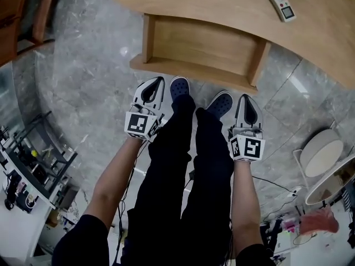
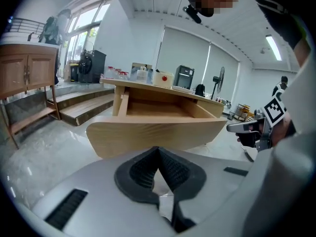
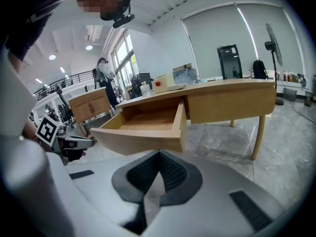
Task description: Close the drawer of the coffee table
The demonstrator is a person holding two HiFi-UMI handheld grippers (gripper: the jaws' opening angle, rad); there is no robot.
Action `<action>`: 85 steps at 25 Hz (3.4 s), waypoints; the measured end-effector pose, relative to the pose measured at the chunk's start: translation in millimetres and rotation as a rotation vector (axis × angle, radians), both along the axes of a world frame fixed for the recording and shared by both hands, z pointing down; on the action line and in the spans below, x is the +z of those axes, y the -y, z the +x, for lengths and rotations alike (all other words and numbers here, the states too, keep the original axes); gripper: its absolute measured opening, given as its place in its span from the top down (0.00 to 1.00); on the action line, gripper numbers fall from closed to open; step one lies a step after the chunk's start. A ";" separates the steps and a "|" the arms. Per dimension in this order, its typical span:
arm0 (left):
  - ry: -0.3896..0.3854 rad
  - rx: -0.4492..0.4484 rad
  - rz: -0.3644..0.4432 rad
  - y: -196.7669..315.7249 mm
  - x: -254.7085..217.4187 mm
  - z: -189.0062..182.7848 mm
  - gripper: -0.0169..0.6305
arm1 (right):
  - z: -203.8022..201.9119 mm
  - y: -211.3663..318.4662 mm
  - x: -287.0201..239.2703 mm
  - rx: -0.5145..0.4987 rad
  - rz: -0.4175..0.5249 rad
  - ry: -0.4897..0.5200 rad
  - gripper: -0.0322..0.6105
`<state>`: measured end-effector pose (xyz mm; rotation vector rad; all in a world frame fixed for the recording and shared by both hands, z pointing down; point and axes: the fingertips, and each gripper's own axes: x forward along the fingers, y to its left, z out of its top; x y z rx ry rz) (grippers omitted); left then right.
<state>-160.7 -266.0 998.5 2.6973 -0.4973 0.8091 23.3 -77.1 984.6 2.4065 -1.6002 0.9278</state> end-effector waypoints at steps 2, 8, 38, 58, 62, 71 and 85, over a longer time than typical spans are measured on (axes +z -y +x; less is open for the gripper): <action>-0.011 -0.015 0.023 5.1 -2.1 2.0 0.94 | 5.5 -0.3 -4.6 0.027 0.024 -0.015 0.91; -0.081 -0.089 0.011 21.3 -13.9 11.1 0.94 | 15.7 -1.8 -13.3 0.103 0.044 -0.050 0.91; -0.129 -0.100 0.053 52.4 -48.4 39.8 0.94 | 50.4 29.7 -42.1 0.143 0.076 -0.080 0.91; -0.145 -0.113 0.056 79.0 -48.3 70.7 0.94 | 82.7 56.4 -42.0 0.150 0.085 -0.089 0.91; -0.148 -0.113 0.056 83.3 -48.0 76.1 0.94 | 88.2 60.6 -41.4 0.153 0.084 -0.088 0.91; -0.141 -0.104 0.058 88.0 -48.0 83.0 0.94 | 95.6 66.0 -40.9 0.142 0.075 -0.081 0.91; -0.146 -0.094 0.070 104.5 -48.3 99.6 0.94 | 110.3 80.9 -40.6 0.141 0.086 -0.084 0.91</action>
